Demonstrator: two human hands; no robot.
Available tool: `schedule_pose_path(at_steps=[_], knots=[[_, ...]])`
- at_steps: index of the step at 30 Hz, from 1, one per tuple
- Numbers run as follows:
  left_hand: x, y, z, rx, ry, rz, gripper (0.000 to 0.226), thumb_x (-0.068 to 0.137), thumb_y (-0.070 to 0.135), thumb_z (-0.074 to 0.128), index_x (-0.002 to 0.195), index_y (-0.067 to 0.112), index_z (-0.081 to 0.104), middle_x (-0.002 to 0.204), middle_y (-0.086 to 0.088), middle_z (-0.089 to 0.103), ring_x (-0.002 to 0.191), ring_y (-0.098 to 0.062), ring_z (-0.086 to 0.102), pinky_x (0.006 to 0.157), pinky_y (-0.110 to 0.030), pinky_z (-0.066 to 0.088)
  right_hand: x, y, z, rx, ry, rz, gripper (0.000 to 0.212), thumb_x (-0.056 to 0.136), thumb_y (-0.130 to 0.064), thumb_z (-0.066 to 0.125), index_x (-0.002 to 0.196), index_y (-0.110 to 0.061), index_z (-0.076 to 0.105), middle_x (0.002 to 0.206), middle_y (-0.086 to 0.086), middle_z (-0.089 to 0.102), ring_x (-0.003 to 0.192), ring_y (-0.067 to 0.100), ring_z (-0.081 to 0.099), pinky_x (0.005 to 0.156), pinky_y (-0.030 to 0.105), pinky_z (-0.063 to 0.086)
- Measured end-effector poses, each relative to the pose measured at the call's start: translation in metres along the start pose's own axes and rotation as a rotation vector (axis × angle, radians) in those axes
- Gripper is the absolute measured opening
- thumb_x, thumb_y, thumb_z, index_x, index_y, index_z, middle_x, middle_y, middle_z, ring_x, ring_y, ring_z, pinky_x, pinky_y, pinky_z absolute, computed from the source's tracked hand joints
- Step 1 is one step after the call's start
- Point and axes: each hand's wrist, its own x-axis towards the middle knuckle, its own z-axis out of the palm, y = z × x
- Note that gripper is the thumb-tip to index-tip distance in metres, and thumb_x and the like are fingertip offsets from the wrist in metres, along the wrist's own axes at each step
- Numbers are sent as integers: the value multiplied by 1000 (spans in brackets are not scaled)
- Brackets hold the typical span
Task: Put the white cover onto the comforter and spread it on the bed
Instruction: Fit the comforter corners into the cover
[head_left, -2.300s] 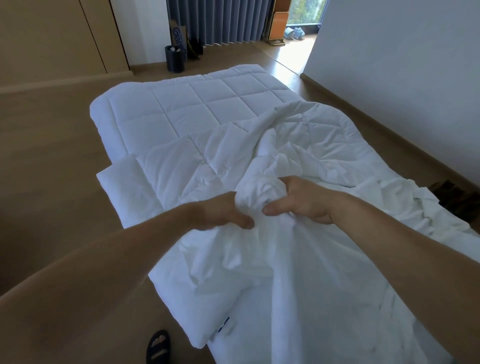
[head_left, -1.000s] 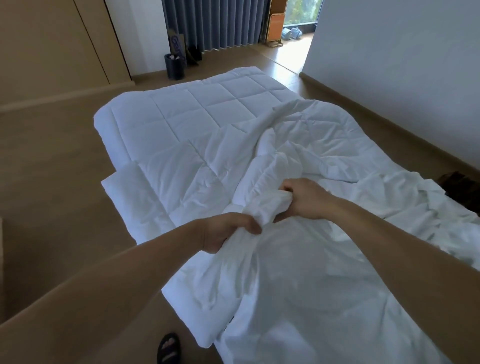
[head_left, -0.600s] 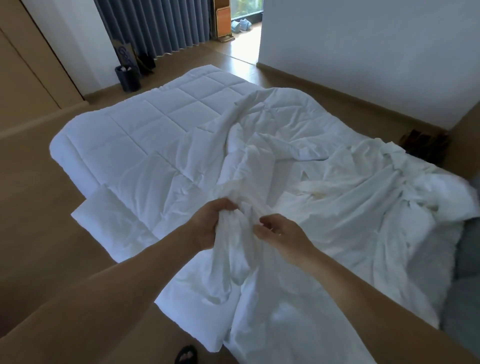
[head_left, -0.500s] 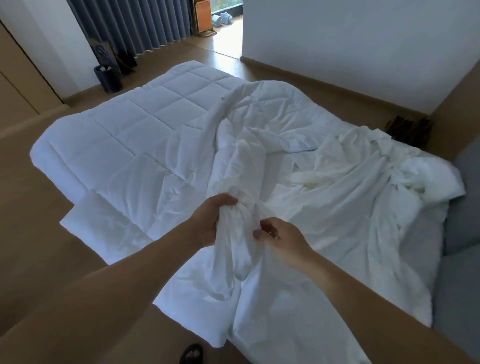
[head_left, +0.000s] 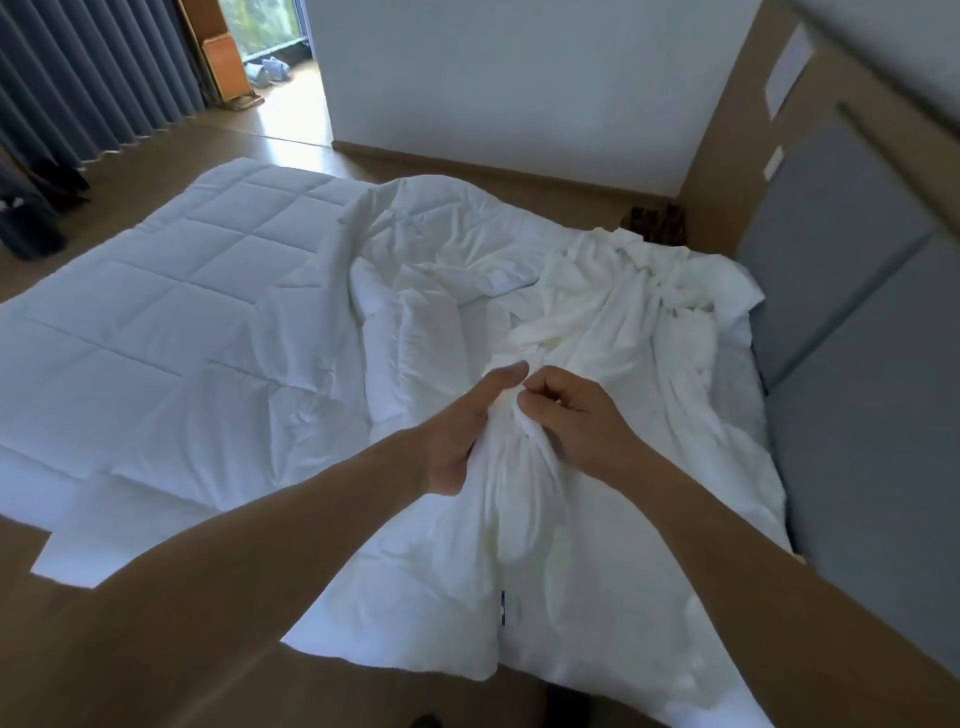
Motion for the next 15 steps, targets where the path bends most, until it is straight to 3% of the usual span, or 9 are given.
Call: schedule_pose_path(at_steps=[3, 5, 8, 10, 11, 13, 15], knots=[[-3, -21, -3, 24, -30, -124, 66, 91, 60, 56, 130, 7, 60, 126, -18, 59, 123, -34, 49, 117, -51, 30, -26, 13, 5, 13, 1, 97, 13, 93, -12, 65, 81, -9, 67, 70, 0, 60, 63, 8, 53, 66, 15, 44], [-3, -45, -10, 50, -76, -222, 60, 91, 48, 63, 133, 6, 58, 133, -20, 55, 125, -36, 47, 119, -54, 26, -46, 29, 6, 163, 33, 227, 11, 92, -7, 64, 86, -9, 73, 77, 4, 69, 73, 15, 63, 75, 24, 51], [0, -70, -8, 102, -71, -344, 64, 79, 25, 78, 136, 7, 55, 135, -21, 57, 126, -39, 52, 115, -59, 31, -70, 66, 4, 293, 310, 407, 14, 95, -10, 62, 104, -14, 71, 98, 4, 75, 98, 25, 69, 85, 33, 55], [7, -80, -3, 110, -33, -409, 69, 74, 22, 81, 137, 9, 54, 132, -20, 61, 124, -40, 56, 110, -59, 38, -86, 90, 2, 140, 413, 600, 38, 95, -32, 64, 129, -16, 60, 127, 1, 64, 117, 23, 59, 97, 37, 50], [11, -86, -1, 123, -22, -427, 68, 74, 24, 81, 136, 9, 55, 131, -20, 62, 122, -39, 58, 109, -57, 40, -94, 100, 4, 121, 380, 714, 55, 93, -46, 63, 138, -16, 52, 135, 0, 56, 122, 24, 55, 100, 39, 48], [22, -100, 3, 161, 14, -471, 70, 73, 34, 81, 134, 9, 57, 129, -20, 63, 120, -38, 59, 109, -55, 41, -106, 118, 9, 247, 245, 915, 64, 87, -63, 61, 128, -14, 59, 127, 3, 61, 114, 27, 59, 89, 40, 54], [31, -113, 11, 168, 37, -503, 75, 71, 42, 83, 133, 8, 58, 128, -21, 64, 120, -37, 60, 108, -53, 43, -112, 129, 16, 389, 208, 957, 52, 90, -56, 63, 103, -6, 69, 103, 10, 72, 91, 25, 66, 70, 36, 58]])
